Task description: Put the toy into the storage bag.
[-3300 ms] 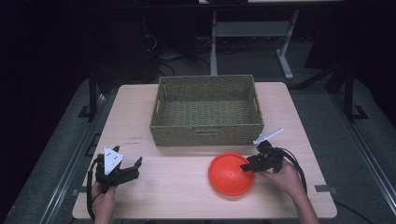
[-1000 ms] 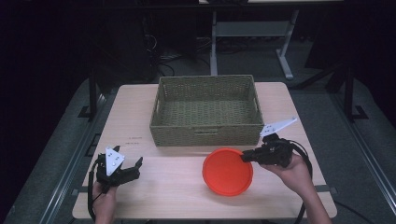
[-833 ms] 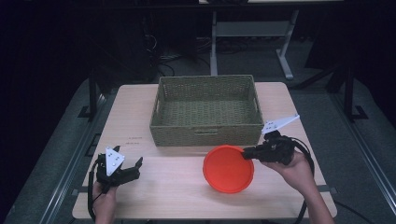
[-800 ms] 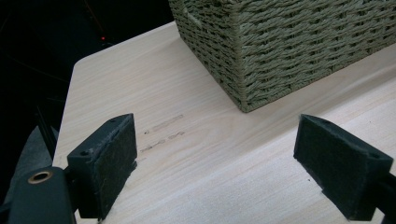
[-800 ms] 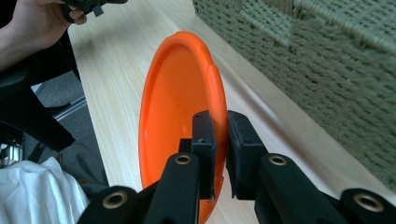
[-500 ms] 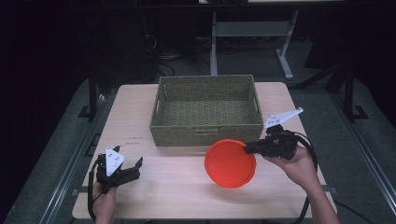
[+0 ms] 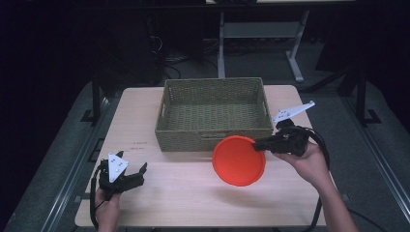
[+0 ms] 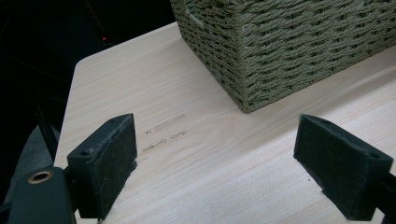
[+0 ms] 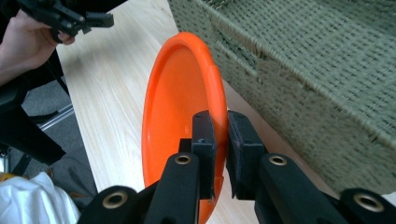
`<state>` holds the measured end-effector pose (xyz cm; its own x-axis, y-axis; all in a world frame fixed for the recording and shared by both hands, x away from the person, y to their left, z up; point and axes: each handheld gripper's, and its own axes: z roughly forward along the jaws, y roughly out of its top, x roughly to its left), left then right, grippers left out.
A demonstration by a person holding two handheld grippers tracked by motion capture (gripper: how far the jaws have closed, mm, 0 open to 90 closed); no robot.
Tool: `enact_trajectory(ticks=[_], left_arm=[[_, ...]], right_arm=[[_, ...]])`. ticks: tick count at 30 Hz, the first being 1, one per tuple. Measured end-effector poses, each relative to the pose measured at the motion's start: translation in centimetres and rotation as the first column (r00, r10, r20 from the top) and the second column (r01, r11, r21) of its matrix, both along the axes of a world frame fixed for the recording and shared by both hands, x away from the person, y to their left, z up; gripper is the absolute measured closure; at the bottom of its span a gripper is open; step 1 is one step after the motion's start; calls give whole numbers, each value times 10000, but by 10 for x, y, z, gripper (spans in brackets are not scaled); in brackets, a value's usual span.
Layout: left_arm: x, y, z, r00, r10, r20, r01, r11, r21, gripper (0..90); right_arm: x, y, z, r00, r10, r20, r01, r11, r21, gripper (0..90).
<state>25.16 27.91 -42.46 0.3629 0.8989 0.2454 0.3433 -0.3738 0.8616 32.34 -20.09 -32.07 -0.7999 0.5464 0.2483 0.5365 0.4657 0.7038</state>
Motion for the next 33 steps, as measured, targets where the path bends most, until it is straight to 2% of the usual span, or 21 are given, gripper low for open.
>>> enact_trajectory(ticks=[12, 15, 33], left_arm=[[0, 1, 0, 10000, 24, -34, -24, 10000, 49, 128], [0, 1, 0, 10000, 62, 19, -62, 9999, -96, 128], [0, 3, 0, 10000, 85, 3, -85, 9999, -119, 128]], right_arm=[[6, 7, 22, 9998, -28, 210, 30, 9999, -98, 823], [12, 10, 28, 9996, -104, 253, 109, 9998, -190, 823], [34, 12, 70, 9981, -258, 551, 277, 9990, -348, 823]])
